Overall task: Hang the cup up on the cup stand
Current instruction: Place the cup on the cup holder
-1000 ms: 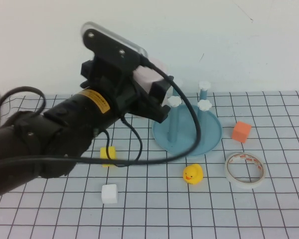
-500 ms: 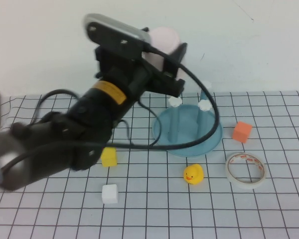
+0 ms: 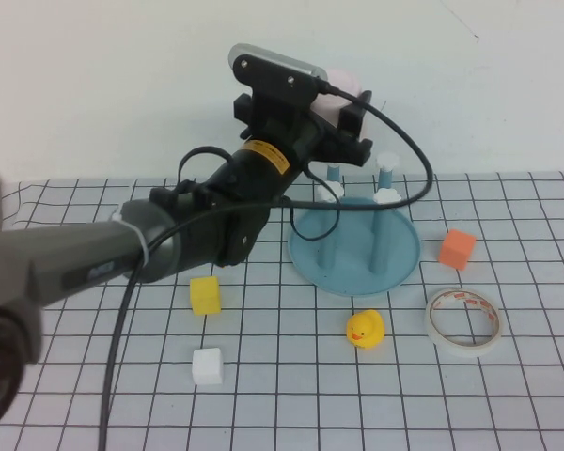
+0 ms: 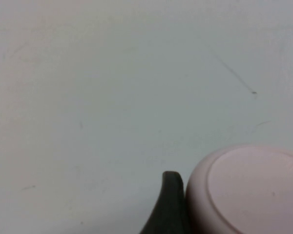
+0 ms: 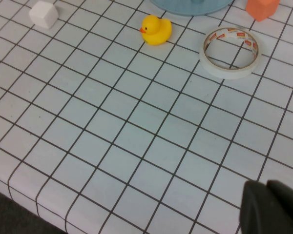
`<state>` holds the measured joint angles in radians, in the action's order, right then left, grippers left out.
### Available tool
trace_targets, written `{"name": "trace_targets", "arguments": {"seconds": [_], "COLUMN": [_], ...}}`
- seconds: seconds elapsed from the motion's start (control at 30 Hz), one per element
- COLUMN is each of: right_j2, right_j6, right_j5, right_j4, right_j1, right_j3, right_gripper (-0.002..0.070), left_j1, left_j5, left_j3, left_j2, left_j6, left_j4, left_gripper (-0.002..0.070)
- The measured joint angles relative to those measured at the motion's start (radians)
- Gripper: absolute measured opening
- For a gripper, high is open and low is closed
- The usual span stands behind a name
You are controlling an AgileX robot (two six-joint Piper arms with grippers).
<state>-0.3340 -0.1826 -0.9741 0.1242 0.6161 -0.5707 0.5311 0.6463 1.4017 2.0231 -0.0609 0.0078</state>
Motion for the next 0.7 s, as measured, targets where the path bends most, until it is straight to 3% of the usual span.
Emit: {"name": "trace_targets", "arguments": {"seconds": [0.37,0.7], "right_j2": [0.000,0.000], "right_j6": [0.000,0.000], "right_j5": [0.000,-0.001], "right_j4": [0.000,0.000], "right_j1": [0.000,0.000], "right_j3": [0.000,0.000], "right_gripper": [0.0001,0.0000], "left_j1": [-0.036,-0.036], "left_j5": [-0.141,-0.156], "left_j3": [0.214,0.235], "left_j2": [0.148,0.201], "left_j6": [-0.017,-0.075], "left_j4": [0.027,0.039], "left_gripper": [0.0553,0.0553]}}
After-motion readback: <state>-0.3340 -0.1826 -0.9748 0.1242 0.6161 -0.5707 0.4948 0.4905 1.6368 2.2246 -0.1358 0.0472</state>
